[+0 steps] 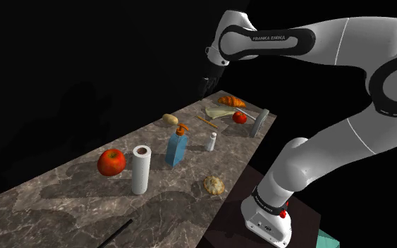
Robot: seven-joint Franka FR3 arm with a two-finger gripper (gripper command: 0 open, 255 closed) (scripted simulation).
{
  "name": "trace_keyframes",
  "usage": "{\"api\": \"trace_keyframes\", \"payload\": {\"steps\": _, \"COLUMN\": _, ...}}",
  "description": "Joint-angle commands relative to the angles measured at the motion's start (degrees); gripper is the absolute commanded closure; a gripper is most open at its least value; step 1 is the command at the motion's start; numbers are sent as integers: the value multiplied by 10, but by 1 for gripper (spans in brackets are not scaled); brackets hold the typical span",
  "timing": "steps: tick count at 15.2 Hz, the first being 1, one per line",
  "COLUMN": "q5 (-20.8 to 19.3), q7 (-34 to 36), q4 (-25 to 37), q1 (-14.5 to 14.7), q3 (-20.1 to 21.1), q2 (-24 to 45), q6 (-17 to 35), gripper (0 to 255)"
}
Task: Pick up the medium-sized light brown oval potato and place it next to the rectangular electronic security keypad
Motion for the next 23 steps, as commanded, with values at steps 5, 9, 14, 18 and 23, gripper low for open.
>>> {"api": "trace_keyframes", "payload": {"steps": 5, "q5": 0, "q7": -36, "q4": 19, "q1": -2, "q3": -18, "q2": 117, "q6": 91, "gripper": 0}}
{"api": "trace_keyframes", "payload": {"steps": 9, "q5": 7, "q7": -61, "q4": 52, "q1": -4, "q3": -28, "q2": 201, "q6": 138, "gripper": 0}}
{"api": "trace_keyframes", "payload": {"steps": 14, "q5": 20, "q7": -93, "q4": 110, "q1": -8, "q3": -34, "q2": 310, "q6": 182, "gripper": 0}}
{"api": "trace_keyframes", "payload": {"steps": 18, "q5": 31, "q7": -116, "q4": 170, "q1": -16, "q3": -33, "q2": 399, "q6": 206, "gripper": 0}}
{"api": "trace_keyframes", "payload": {"steps": 23, "q5": 42, "q7": -141, "q4": 262, "q1": -28, "q3": -29, "q2": 512, "q6": 220, "gripper": 0}}
